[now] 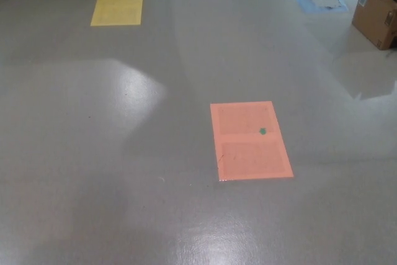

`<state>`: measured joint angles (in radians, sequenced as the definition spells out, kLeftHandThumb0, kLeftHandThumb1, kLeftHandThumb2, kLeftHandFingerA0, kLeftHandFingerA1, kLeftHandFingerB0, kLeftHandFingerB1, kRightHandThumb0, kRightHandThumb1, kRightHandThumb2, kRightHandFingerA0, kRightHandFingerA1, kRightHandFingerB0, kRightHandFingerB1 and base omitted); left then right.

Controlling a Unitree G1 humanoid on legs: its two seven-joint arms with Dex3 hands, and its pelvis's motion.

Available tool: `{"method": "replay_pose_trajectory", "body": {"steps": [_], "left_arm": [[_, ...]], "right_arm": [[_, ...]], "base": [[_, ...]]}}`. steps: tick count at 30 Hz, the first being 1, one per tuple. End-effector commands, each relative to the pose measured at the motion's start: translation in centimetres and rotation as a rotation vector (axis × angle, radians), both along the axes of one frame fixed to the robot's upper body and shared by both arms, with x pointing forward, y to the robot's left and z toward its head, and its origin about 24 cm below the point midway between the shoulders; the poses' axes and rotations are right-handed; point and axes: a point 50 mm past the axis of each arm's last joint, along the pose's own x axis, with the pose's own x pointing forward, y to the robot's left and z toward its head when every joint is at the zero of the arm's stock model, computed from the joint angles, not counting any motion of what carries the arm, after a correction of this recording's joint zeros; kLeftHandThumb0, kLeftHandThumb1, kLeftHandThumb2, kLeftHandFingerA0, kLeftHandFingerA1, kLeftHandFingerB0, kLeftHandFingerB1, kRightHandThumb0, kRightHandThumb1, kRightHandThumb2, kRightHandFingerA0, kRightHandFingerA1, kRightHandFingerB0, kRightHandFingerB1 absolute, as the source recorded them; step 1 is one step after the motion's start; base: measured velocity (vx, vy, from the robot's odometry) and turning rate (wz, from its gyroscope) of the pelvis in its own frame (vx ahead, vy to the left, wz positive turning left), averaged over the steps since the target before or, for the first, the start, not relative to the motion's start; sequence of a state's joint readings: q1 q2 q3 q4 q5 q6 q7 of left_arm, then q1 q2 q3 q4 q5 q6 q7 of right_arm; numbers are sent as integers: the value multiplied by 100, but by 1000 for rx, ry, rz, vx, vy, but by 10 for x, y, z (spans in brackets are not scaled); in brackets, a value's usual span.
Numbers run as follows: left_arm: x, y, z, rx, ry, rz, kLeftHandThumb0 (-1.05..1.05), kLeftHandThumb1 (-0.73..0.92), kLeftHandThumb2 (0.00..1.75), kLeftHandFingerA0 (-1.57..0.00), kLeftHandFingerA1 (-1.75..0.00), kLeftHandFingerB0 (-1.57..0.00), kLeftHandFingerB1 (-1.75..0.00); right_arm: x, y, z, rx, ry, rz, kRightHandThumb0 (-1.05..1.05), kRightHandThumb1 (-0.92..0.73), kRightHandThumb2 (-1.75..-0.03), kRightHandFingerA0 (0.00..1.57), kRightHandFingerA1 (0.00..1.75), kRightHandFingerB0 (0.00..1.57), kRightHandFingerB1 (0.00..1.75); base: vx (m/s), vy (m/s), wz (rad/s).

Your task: A phone stand is kept on the floor and the robot uses both its hands to grab it and uses its left hand to extend the phone stand by pulling it upwards

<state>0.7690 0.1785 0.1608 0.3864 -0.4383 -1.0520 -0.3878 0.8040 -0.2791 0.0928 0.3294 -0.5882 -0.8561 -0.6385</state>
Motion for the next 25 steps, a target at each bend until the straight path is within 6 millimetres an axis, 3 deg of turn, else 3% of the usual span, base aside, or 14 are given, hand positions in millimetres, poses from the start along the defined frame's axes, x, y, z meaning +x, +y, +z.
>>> {"method": "replay_pose_trajectory", "body": {"steps": [1, 2, 4, 5, 11, 12, 13, 14, 15, 17, 19, 20, 21, 25], "left_arm": [[0, 3, 5, -2, -43, -13, -86, 72, 62, -3, -25, -10, -25], [0, 3, 4, -4, -42, -15, -83, 55, 96, -4, -22, -9, -26], [1, 3, 4, 0, -40, -17, -84, 56, 96, -4, -22, -9, -26], [1, 4, 5, 17, -49, -20, -83, 74, 63, -5, -25, -11, -25], [1, 3, 5, 19, -56, -23, -85, 74, 63, -4, -25, -11, -25], [1, 3, 5, 21, -54, -22, -87, 62, 73, -5, -22, -12, -25], [1, 3, 5, 20, -53, -21, -88, 62, 73, -5, -22, -12, -25], [1, 3, 5, 18, -52, -21, -88, 62, 73, -5, -22, -12, -25], [2, 5, 3, 18, -51, -19, -85, 74, 63, -4, -25, -12, -25], [2, 5, 2, 12, -52, -17, -88, 61, 74, -6, -21, -12, -25], [1, 5, 2, 11, -44, -16, -85, 73, 62, -4, -24, -12, -25], [1, 5, 2, 10, -46, -18, -89, 61, 74, -6, -21, -12, -25], [1, 4, 3, 14, -51, -20, -85, 74, 63, -4, -25, -12, -25], [0, 3, 3, 3, -52, -23, -85, 59, 98, 0, -19, -15, -29]], "right_arm": [[-1, 1, 4, -11, -29, 5, -84, -63, -96, 0, 11, 0, 7], [-1, 2, 5, -16, -28, 7, -82, -61, -94, 0, 13, 0, 7], [0, 1, 4, -30, -34, 4, -84, -63, -95, 0, 13, 0, 7], [0, 0, 2, -32, -32, 1, -84, -63, -95, 0, 12, 0, 7], [0, 1, 3, -30, -40, 10, -84, -65, -97, 0, 13, 0, 7], [0, 1, 3, -24, -39, 10, -70, -76, -62, 0, 19, 0, 0], [0, 1, 3, -22, -41, 11, -82, -62, -94, 0, 13, 0, 7], [0, 1, 3, -21, -43, 12, -82, -62, -94, 0, 13, 0, 7], [0, 2, 4, -25, -49, 17, -66, -74, -62, 0, 11, 0, 0], [-1, 3, 5, -13, -24, 14, -80, -60, -92, 0, 13, 0, 7], [-2, 2, 5, -19, -33, 14, -80, -60, -93, 0, 18, 0, 9], [-1, 2, 5, -22, -40, 15, -79, -59, -92, 0, 17, 0, 8], [-1, 2, 3, -22, -37, 13, -80, -60, -93, 0, 15, 0, 8], [-1, 0, 1, -36, -31, 18, -74, -59, -86, 1, 14, 0, 1]], "base": [[0, 0, 0], [0, 0, 0], [0, 0, 0], [0, 0, 0], [0, 0, 0], [0, 0, 0], [0, 0, 0], [0, 0, 0], [0, 0, 0], [0, 0, 0], [0, 0, 0], [0, 0, 0], [0, 0, 0], [0, 0, 0]]}}
